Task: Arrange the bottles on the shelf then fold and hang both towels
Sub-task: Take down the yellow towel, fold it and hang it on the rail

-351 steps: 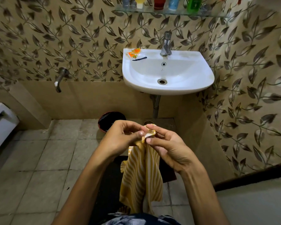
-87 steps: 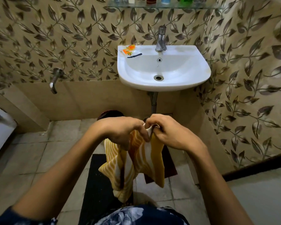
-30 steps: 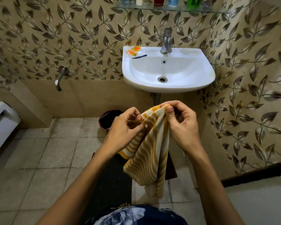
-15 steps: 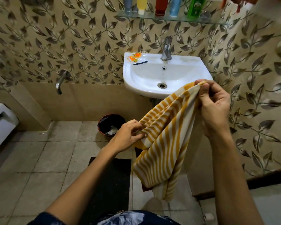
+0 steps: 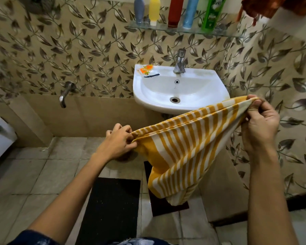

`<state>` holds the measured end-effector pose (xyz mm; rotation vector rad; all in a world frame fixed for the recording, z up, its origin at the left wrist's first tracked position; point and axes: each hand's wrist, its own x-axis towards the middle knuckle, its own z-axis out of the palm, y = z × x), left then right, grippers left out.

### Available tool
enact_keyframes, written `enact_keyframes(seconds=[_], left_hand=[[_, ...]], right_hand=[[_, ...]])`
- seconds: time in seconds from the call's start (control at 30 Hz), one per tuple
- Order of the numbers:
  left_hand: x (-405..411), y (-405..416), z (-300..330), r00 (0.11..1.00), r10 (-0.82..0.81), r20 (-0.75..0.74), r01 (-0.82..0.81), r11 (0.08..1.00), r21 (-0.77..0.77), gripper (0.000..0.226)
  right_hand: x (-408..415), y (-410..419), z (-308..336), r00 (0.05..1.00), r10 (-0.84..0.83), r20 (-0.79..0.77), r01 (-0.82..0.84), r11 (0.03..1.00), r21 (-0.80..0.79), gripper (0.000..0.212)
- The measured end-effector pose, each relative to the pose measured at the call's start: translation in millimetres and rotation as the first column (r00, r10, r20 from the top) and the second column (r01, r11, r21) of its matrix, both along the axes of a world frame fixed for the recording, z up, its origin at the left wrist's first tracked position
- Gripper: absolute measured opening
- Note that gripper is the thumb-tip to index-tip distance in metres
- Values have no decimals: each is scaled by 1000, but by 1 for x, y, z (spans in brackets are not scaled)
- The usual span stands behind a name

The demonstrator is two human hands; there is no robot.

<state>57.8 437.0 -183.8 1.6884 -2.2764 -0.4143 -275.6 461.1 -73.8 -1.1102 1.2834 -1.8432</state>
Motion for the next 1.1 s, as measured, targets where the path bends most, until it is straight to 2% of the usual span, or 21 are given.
enact_keyframes(seconds=[0.23, 0.33, 0.43, 0.53, 0.7, 0.77, 0.97, 1.1], left_hand=[[32, -19, 32, 998, -39, -56, 32, 992, -122, 22], [34, -20, 53, 976, -78, -202, 51, 989, -136, 26], [26, -9, 66, 901, -121, -417, 92, 992, -88, 5], [17, 3, 74, 840, -144, -523, 133, 989, -59, 28], [12, 8, 77, 927, -252, -280, 252, 967, -35, 40], [12, 8, 78, 932, -248, -265, 257, 966, -1, 39], [9, 8, 92, 941, -256, -222, 254, 967, -38, 25], [4, 15, 110, 931, -333, -150, 339, 940, 20, 42]], right_hand=[[-22, -9, -2, 997, -80, -14, 81, 996, 49, 23], [-24, -12, 1, 996, -80, -25, 82, 995, 55, 25], [-25, -11, 5, 999, -52, 14, 51, 998, 32, 27], [-23, -10, 9, 997, -30, 69, 29, 1000, 3, 30], [-22, -13, 11, 998, -52, 37, 52, 999, 8, 28], [-23, -15, 8, 997, -74, 2, 74, 997, 29, 26], [-27, -27, -5, 977, -182, -113, 197, 972, 130, 25], [-31, -41, -14, 968, -220, -122, 240, 952, 189, 21]])
